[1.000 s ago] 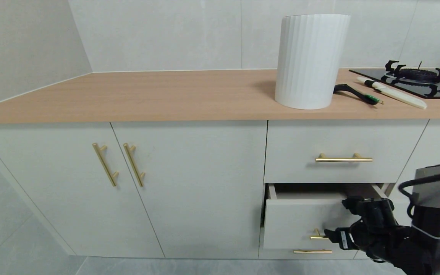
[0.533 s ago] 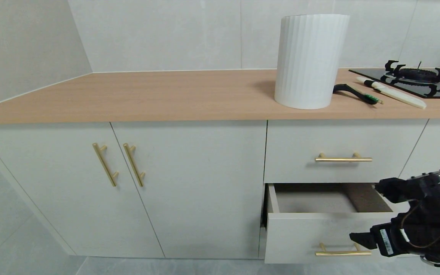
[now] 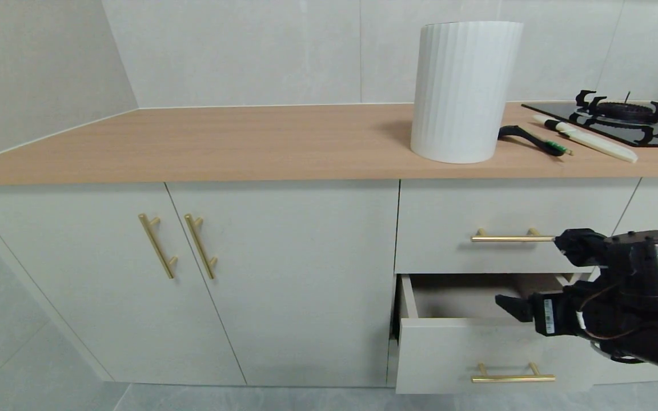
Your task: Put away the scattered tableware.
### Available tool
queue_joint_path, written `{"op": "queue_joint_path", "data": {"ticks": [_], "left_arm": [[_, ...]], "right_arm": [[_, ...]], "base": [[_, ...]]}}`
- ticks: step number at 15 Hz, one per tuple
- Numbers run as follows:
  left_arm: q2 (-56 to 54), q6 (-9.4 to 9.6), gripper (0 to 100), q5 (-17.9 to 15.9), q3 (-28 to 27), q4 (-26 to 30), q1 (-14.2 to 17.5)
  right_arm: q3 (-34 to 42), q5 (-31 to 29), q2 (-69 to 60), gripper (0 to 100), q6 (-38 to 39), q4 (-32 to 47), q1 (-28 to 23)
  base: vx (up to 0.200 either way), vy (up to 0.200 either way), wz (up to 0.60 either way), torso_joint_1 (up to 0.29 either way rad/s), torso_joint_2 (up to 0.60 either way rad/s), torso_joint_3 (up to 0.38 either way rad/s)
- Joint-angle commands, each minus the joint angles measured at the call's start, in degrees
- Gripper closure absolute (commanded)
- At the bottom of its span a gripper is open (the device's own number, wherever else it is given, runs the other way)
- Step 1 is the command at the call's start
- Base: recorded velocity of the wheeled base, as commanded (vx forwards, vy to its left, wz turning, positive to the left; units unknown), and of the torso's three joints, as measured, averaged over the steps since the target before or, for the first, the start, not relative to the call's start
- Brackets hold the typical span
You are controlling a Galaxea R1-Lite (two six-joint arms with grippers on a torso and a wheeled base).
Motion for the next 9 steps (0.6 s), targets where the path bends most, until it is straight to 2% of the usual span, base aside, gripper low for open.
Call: {"op": "queue_joint_path", "data": {"ticks": [1,2,4,9], "left_arm": [[0.05,-0.04,0,0.04,0.02,-0.02,0.07],[0.05,-0.04,0,0.04,0.02,-0.02,-0.02],[0.05,0.05,0,0.04,0.02,-0.02,-0.02],[0.05,-0.04,0,0.04,0.02,-0.02,-0.02]], "right_arm": [[3.80,-2.80,12.37,0,0.93,-11.08,0.09],[5.21,-2.89,13.95,0,0.85,-15.21,0.09],[5.74,-3.33,16.67,0,0.76,-18.20,0.00],[5.74,-3.77,18.87,0,0.76,-18.20,0.00]], "base": [[0.000,0.000,0.00,0.000,0.00,0.000],[0.000,0.000,0.00,0.000,0.00,0.000],[0.000,0.000,0.00,0.000,0.00,0.000],[0.000,0.000,0.00,0.000,0.00,0.000]]}}
